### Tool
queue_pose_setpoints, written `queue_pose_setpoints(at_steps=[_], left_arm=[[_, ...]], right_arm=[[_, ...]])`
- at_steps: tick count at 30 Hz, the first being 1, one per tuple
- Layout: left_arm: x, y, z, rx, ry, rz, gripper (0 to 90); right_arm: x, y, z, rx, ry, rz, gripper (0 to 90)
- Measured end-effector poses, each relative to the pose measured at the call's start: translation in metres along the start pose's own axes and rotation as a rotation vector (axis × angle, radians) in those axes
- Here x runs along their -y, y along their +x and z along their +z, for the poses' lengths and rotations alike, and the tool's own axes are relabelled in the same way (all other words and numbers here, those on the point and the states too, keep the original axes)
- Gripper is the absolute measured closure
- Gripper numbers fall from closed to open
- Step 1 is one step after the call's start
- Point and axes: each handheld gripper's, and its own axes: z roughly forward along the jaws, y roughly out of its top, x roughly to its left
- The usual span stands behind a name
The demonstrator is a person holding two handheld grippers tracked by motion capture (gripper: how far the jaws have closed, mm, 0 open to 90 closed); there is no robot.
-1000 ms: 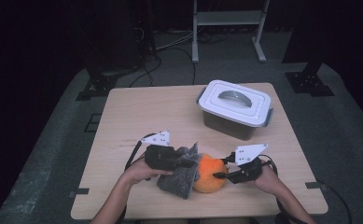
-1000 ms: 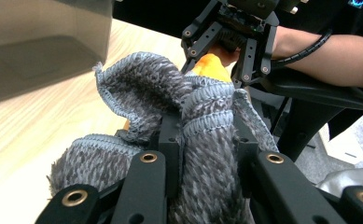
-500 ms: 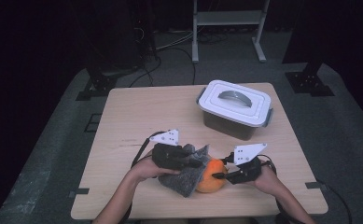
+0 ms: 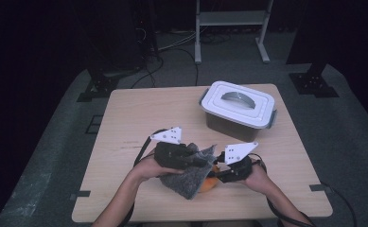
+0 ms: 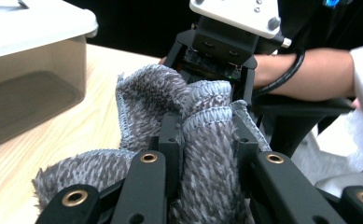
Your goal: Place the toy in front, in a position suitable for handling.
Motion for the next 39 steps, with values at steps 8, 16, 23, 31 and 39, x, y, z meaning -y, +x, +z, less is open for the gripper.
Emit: queue_pose_setpoints(at_steps=[8, 16, 23, 31, 39], left_arm=[[0.015, 0.007, -0.016, -0.057, -0.002, -0.037, 71.9], [0.025, 0.008, -0.018, -0.08, -0.004, -0.063, 71.6], [0.016, 0.006, -0.004, -0.055, -0.003, -0.043, 71.6], [0.011, 0.006, 0.004, -0.027, -0.008, -0.031, 71.6], [0.04, 0.017, 0.002, -0.019, -0.044, -0.132, 71.4]], right_arm=[[0.016, -0.003, -0.014, 0.007, 0.001, 0.014, 60.6], [0.029, -0.011, -0.029, 0.002, 0.008, 0.113, 42.8], [0.012, -0.006, -0.047, 0.001, 0.01, 0.159, 24.9], [0.003, -0.006, -0.034, 0.023, 0.07, 0.134, 34.7], [0.022, -0.007, -0.044, -0.023, 0.074, 0.145, 47.1]])
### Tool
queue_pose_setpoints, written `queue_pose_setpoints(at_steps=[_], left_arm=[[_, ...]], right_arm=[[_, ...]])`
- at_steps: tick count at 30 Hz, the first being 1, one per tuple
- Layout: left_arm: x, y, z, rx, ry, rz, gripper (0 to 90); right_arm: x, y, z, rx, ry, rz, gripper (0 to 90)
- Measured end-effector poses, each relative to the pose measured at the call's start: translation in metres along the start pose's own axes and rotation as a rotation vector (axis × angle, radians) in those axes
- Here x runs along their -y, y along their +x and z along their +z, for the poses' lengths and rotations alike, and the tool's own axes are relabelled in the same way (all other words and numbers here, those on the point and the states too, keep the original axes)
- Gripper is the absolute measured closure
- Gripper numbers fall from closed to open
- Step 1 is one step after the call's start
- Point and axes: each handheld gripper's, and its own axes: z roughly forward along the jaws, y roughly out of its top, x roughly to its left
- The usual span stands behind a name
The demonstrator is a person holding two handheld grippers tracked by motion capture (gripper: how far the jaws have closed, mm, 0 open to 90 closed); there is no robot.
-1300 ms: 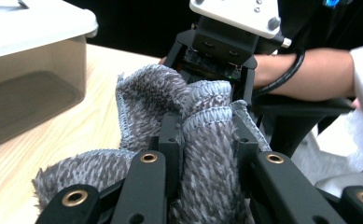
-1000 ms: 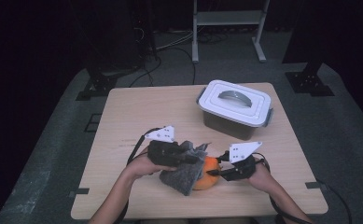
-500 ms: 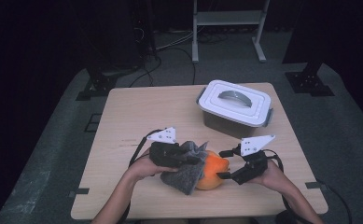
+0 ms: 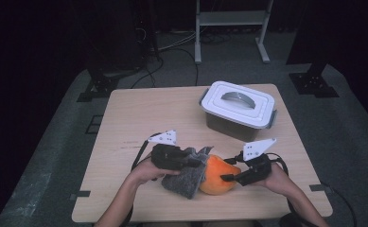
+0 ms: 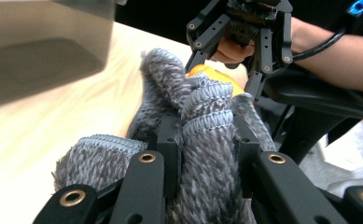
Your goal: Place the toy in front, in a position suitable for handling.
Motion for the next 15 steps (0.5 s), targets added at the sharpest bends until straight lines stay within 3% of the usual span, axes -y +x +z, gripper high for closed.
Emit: queue_pose_setpoints(at_steps=[2, 4, 6, 9, 12, 15], left_arm=[[0.002, -0.001, 0.003, 0.03, -0.027, -0.012, 71.5], [0.001, -0.003, 0.0, 0.035, -0.047, -0.014, 71.9], [-0.002, -0.004, -0.006, 0.038, -0.056, -0.006, 72.3], [-0.008, -0.006, -0.017, 0.029, -0.065, 0.011, 72.4], [-0.012, -0.009, -0.03, 0.009, -0.058, 0.028, 72.4], [-0.007, -0.007, -0.033, -0.027, -0.021, 0.02, 72.3]], right_arm=[[-0.004, 0.003, 0.002, 0.005, 0.012, -0.022, 53.7], [-0.008, 0.006, 0.004, 0.01, -0.002, -0.071, 58.9], [-0.01, 0.006, 0.005, 0.016, -0.037, -0.068, 61.3], [-0.014, 0.004, 0.013, 0.007, -0.084, -0.076, 62.0], [-0.019, 0.001, 0.028, -0.032, -0.13, -0.084, 61.5], [-0.021, -0.001, 0.038, -0.026, -0.123, -0.092, 57.7]])
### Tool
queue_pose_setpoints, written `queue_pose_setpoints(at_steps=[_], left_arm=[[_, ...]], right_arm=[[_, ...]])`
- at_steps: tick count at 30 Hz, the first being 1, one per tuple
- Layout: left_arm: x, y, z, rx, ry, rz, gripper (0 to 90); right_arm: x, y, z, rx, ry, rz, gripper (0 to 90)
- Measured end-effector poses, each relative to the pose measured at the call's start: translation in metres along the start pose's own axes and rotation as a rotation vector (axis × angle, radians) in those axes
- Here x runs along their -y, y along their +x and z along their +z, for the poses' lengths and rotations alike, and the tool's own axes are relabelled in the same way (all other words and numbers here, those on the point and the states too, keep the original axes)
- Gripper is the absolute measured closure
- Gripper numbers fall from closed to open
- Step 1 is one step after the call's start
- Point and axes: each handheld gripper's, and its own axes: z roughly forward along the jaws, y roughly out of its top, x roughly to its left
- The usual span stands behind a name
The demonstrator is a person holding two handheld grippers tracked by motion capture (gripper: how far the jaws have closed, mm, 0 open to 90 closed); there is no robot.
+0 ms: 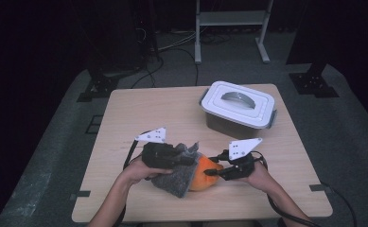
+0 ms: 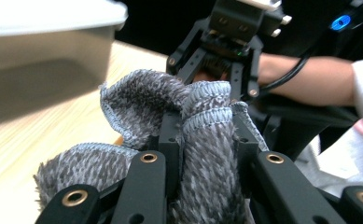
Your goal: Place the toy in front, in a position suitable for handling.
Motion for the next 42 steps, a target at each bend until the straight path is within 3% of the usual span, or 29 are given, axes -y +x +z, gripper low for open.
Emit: queue_pose_setpoints(at_steps=[3, 8, 11, 15, 18, 20, 21, 24, 25, 28, 31, 35, 37, 42], left_arm=[[0.006, 0.002, 0.002, 0.006, -0.019, -0.016, 72.3], [0.013, 0.004, 0.01, 0.0, 0.013, -0.021, 71.8], [0.014, 0.004, 0.017, 0.004, 0.023, -0.026, 71.7], [0.01, 0.003, 0.023, -0.004, 0.032, -0.028, 71.3], [0.006, -0.001, 0.03, 0.016, 0.04, -0.017, 71.3], [0.003, -0.005, 0.035, 0.026, 0.053, 0.004, 71.3], [0.001, -0.006, 0.037, 0.024, 0.06, 0.014, 71.3], [0.0, -0.005, 0.031, 0.019, 0.056, 0.019, 71.3], [-0.002, -0.004, 0.027, -0.005, 0.05, 0.023, 71.3], [-0.005, 0.0, 0.017, -0.028, 0.025, 0.007, 71.3], [-0.004, 0.0, 0.022, -0.006, 0.039, 0.005, 71.1], [0.003, 0.0, 0.035, 0.022, 0.072, 0.001, 70.5], [0.002, 0.001, 0.033, 0.014, 0.06, 0.001, 70.5], [-0.01, 0.003, 0.025, -0.009, 0.041, 0.013, 70.5]], right_arm=[[0.006, -0.004, 0.002, -0.002, 0.012, 0.001, 55.1], [0.021, -0.007, -0.013, 0.021, 0.05, -0.012, 54.9], [0.029, -0.01, -0.02, 0.024, 0.054, 0.033, 48.3], [0.022, -0.007, -0.025, 0.038, 0.088, 0.107, 27.2], [0.012, -0.002, -0.029, 0.034, 0.044, 0.104, 25.0], [0.007, 0.0, -0.027, 0.038, 0.055, 0.086, 24.4], [0.006, 0.0, -0.025, 0.04, 0.063, 0.077, 24.8], [0.009, 0.0, -0.024, 0.034, 0.075, 0.046, 39.9], [0.011, 0.0, -0.025, 0.028, 0.073, 0.035, 42.9], [0.019, 0.0, -0.029, 0.018, 0.082, -0.007, 49.1], [0.026, -0.003, -0.032, 0.024, 0.072, -0.016, 52.1], [0.023, -0.002, -0.027, 0.048, 0.063, -0.067, 57.3], [0.02, -0.001, -0.024, 0.062, 0.061, -0.103, 58.1], [0.015, -0.008, -0.025, 0.073, 0.055, -0.136, 58.3]])
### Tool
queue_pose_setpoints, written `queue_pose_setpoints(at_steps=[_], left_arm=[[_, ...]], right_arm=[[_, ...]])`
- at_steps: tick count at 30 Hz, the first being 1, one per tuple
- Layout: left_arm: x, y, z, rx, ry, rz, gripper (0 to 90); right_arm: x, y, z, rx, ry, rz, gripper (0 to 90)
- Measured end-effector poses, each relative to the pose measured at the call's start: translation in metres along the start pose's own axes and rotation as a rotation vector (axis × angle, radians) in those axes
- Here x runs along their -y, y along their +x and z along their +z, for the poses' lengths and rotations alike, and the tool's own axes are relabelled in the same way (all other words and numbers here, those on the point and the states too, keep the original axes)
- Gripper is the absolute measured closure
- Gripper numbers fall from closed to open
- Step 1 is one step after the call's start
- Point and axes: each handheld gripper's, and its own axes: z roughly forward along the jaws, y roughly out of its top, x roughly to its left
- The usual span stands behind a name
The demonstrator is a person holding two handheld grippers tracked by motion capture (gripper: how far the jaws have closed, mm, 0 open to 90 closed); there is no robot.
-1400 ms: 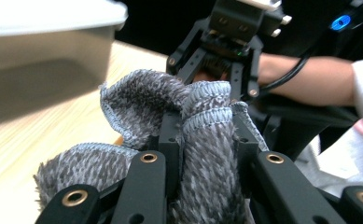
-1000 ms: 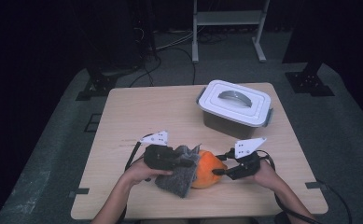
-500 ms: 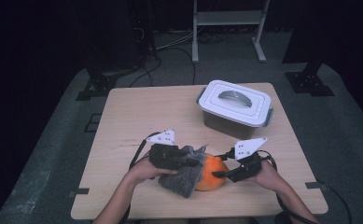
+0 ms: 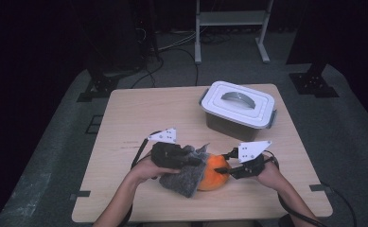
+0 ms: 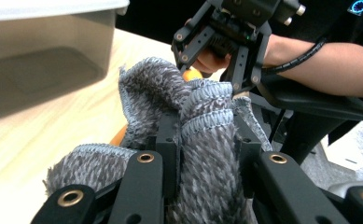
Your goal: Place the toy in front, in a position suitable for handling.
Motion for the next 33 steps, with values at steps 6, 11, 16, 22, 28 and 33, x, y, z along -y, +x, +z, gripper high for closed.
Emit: queue_pose_setpoints(at_steps=[6, 11, 16, 22, 28, 33], left_arm=[[0.007, -0.002, 0.016, 0.01, 0.051, -0.004, 70.7], [0.002, -0.012, 0.023, 0.024, 0.065, 0.029, 70.6], [-0.002, -0.012, 0.015, 0.028, 0.037, 0.03, 70.7], [-0.013, -0.007, -0.012, 0.002, -0.042, 0.021, 70.6], [-0.014, 0.003, -0.017, -0.049, -0.009, 0.018, 70.5], [0.013, 0.009, -0.001, -0.059, 0.076, -0.05, 70.8]], right_arm=[[-0.002, -0.007, -0.002, -0.046, 0.035, 0.197, 27.0], [-0.009, 0.001, 0.001, -0.059, 0.077, 0.262, 17.3], [-0.006, -0.001, 0.008, -0.049, 0.11, 0.228, 42.5], [-0.011, -0.003, 0.011, -0.071, 0.012, 0.082, 54.2], [-0.028, -0.01, 0.022, -0.088, -0.016, -0.015, 51.3], [-0.014, -0.015, 0.032, -0.098, 0.061, 0.082, 31.0]])
